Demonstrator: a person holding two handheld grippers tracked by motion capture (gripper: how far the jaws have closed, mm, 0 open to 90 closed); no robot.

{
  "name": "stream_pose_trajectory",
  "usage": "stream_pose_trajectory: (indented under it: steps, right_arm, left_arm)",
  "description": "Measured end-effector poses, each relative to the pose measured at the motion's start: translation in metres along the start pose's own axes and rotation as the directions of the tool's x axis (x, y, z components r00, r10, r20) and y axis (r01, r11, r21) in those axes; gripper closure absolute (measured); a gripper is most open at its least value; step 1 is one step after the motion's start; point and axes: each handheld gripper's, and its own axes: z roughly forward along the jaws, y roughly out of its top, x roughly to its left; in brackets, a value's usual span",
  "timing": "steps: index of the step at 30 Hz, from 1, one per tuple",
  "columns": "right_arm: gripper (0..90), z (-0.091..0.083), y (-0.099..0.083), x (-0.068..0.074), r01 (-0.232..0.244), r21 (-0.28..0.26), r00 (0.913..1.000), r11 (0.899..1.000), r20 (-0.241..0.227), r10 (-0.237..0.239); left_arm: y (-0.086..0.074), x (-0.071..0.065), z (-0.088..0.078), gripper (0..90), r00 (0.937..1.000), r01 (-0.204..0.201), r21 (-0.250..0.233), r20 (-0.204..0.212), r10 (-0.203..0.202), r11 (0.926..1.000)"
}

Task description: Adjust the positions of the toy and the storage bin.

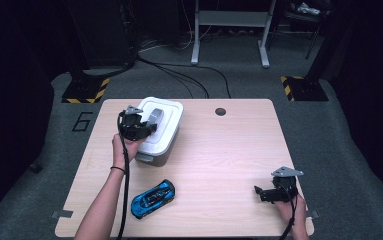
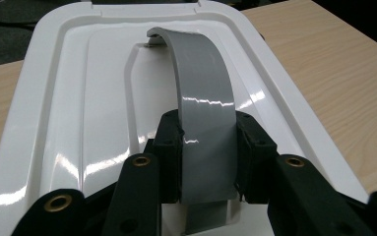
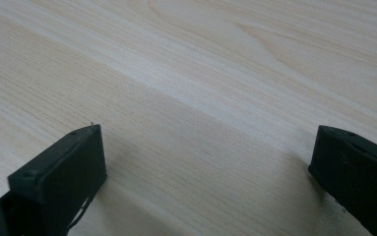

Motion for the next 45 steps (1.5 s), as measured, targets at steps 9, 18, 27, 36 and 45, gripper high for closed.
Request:
stream_pose_trajectory:
  steps: [9,18,27,36,45]
  right_arm:
    - [0.0,0.0,0.0,0.0,-0.001,-0.002,1.0,1.0,0.002,0.001]
    - [0.0,0.0,0.0,0.0,0.0,-0.001,1.0,1.0,0.001,0.0]
    - [0.0,0.0,0.0,0.0,0.0,-0.002,1.0,1.0,0.003,0.0]
    - [0.0,0.0,0.0,0.001,-0.003,0.0,1.0,1.0,0.002,0.003]
    - [0.1,0.0,0.0,0.0,0.003,-0.003,1.0,1.0,0.006,-0.003]
  left_arm:
    - [0.002,-0.01,0.005,67.6,0.9993,-0.013,-0.001,0.035,0.013,0.9999]
    - [0.006,-0.024,0.013,67.7,0.9959,-0.042,0.005,0.081,0.041,0.9991]
    - [0.01,-0.037,0.02,67.8,0.9907,-0.068,0.001,0.118,0.068,0.9977]
    - [0.012,-0.042,0.025,67.8,0.9858,-0.065,-0.003,0.155,0.064,0.9979]
    - [0.012,-0.045,0.027,68.0,0.9825,-0.056,-0.005,0.178,0.056,0.9984]
